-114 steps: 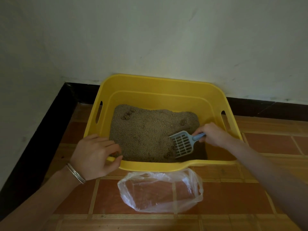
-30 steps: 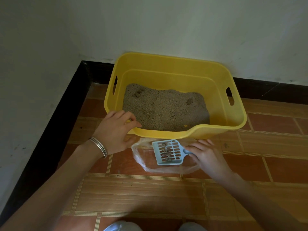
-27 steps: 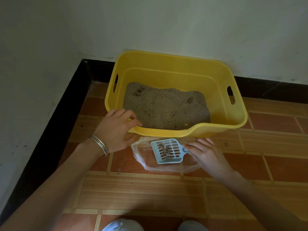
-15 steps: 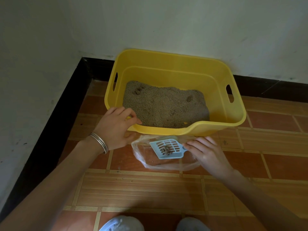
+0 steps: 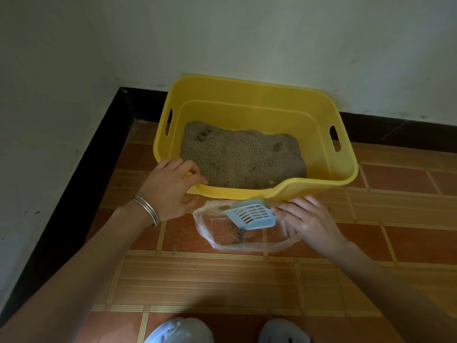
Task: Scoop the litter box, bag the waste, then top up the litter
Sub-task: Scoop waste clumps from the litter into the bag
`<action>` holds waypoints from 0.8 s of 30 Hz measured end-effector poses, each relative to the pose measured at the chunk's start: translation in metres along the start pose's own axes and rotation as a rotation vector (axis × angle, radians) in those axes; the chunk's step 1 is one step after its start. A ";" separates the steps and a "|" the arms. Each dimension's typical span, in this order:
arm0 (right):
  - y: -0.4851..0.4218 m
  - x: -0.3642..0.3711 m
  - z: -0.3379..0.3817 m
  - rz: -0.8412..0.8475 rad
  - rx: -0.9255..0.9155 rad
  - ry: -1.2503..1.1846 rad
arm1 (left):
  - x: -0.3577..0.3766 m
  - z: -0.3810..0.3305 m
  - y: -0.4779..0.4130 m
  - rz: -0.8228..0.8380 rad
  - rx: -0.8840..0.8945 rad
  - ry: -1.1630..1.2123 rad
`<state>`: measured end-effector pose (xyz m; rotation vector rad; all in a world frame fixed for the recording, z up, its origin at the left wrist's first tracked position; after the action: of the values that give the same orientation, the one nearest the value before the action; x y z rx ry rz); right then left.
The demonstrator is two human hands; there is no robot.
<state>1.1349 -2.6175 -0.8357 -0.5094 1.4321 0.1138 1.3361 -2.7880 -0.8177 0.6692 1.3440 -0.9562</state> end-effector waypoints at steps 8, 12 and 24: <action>0.009 -0.026 -0.008 -0.076 0.061 -0.020 | -0.001 0.002 0.001 -0.022 0.024 0.006; 0.002 -0.054 -0.011 -0.117 0.068 -0.077 | 0.000 0.005 -0.002 -0.035 0.037 0.006; -0.061 -0.069 -0.104 -0.071 0.500 -0.218 | 0.000 0.038 -0.032 -0.078 0.039 0.033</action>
<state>1.0525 -2.6980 -0.7578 -0.1290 1.1716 -0.2360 1.3274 -2.8359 -0.8084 0.6687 1.3923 -1.0395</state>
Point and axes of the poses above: each hand's wrist, its own y-axis away from the middle knuckle, its own x-axis out of the palm, z = x × y, the point moved 6 cm from there along -y, towards the middle knuckle, and after that the axes turned 13 degrees about -y, right-handed, at the moved point
